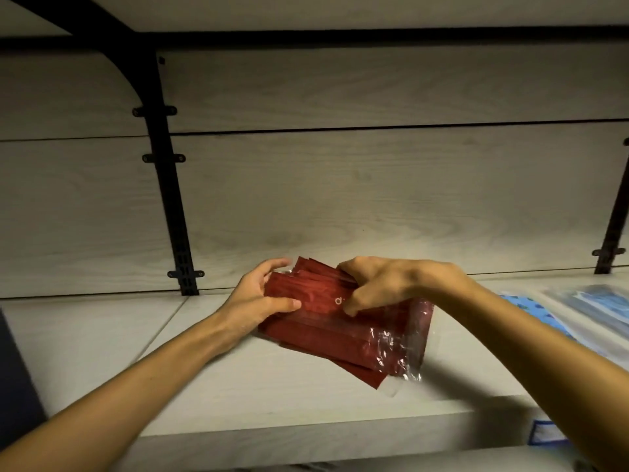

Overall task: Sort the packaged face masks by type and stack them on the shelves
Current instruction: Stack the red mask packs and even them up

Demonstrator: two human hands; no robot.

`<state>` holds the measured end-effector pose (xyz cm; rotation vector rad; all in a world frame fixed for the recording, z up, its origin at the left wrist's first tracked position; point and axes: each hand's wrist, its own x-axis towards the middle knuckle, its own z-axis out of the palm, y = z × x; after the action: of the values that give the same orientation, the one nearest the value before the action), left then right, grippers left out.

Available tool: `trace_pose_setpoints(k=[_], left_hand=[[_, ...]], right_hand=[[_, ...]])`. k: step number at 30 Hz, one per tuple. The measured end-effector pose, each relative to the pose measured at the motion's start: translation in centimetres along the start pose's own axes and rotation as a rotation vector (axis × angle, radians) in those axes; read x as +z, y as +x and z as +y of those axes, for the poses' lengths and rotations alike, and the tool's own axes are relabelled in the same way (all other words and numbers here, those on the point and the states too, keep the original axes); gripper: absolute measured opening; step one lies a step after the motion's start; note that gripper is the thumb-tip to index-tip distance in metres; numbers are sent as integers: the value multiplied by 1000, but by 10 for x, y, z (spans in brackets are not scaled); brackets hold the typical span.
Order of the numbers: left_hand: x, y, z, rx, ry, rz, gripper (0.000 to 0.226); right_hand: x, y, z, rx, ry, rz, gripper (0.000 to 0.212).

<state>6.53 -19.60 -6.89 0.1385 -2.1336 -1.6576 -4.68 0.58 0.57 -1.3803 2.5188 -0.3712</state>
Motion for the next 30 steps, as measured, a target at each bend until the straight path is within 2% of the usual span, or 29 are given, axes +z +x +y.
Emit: trace_pose_setpoints(k=[2,3,6,8,10,13,14,17,20,22,26,30], left_hand=[[2,-3,7,33,-5,31,69],[3,-2,11,75,1,80,67],[-1,6,21,210,-19,214,60],[-8,10,20,222,-16,218,59],[-12,9,9,133,-4,187,61],[-7,6,-10,-35,-33,148,63],[-6,5,-14,-54,-40,135,65],[-6,6,-14,-20,-66,92,71],[-1,3,-8,68,-68,131,67],[3,1,-4,116,-75,160,64],[-1,-7,-5,125,-118,174,61],[-2,-11,-9,97,-192,119,57]], right_hand=[[-8,2,-6,0,-47,-16,35],[-15,4,-11,-22,-89,34,37],[-42,5,-23,-120,-199,326,52],[-49,5,-25,-183,-178,437,58],[-40,7,-20,-185,-183,383,53],[-10,16,-7,-124,-202,190,46],[-3,18,-2,-122,-186,185,47],[4,18,15,-154,-65,258,53],[3,13,23,-195,12,307,60],[-2,7,30,-173,43,327,78],[8,-15,57,-21,332,331,127],[50,-19,72,64,860,419,139]])
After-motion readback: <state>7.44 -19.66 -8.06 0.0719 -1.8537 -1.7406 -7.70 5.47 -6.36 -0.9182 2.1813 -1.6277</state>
